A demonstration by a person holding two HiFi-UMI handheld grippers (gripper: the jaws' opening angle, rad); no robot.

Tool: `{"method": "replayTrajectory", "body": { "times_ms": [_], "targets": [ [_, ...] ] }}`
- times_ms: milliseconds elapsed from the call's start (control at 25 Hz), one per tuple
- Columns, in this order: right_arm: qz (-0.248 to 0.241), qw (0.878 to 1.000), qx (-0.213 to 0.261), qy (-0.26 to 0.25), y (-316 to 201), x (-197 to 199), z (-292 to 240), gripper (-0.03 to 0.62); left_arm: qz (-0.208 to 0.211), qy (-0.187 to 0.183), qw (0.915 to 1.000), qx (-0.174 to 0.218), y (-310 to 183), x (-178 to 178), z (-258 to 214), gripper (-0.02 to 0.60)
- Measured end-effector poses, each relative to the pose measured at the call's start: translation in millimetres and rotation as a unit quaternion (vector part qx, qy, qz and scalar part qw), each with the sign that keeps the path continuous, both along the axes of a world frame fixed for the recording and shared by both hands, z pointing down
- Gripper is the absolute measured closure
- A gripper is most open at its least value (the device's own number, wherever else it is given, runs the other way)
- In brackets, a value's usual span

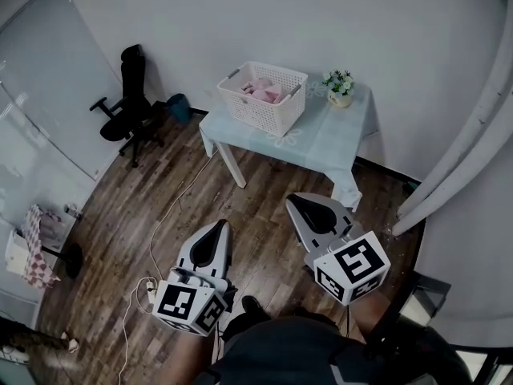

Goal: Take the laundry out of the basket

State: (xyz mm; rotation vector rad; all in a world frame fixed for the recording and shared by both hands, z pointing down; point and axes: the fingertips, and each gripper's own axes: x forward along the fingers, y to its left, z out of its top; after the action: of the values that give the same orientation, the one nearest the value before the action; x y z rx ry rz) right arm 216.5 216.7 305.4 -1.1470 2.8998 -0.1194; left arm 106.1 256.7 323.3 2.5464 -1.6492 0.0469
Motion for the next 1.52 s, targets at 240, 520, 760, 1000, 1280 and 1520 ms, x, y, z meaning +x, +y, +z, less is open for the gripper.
{"method": "replayTrajectory", "body": {
  "times_ms": [240, 520, 760, 1000, 1280, 1520],
  "targets": [
    [0.013, 1.0, -0.002, 0.0, -51, -38, 4, 0.577, 0.002, 0.012, 0.9999, -0.001, -53, -43, 9, 0.572],
    [0.029, 0.999, 0.004, 0.017, -102, -104, 1, 0.577, 0.008, 0.021, 0.9997, 0.014, -106, -115, 2, 0.572],
    [0.033, 0.999, 0.004, 0.026, -143, -161, 5, 0.577, 0.002, 0.028, 0.9994, 0.017, -147, -181, 6, 0.572],
    [0.039, 0.999, 0.005, 0.037, -175, -212, 5, 0.577, 0.013, 0.032, 0.9993, 0.013, -176, -229, 11, 0.572],
    [0.042, 0.998, 0.001, 0.053, -203, -243, 9, 0.577, 0.021, 0.044, 0.9988, 0.006, -209, -261, 19, 0.572],
    [0.039, 0.998, 0.0, 0.051, -243, -243, 12, 0.577, 0.017, 0.049, 0.9986, -0.002, -249, -261, 24, 0.572]
  ]
}}
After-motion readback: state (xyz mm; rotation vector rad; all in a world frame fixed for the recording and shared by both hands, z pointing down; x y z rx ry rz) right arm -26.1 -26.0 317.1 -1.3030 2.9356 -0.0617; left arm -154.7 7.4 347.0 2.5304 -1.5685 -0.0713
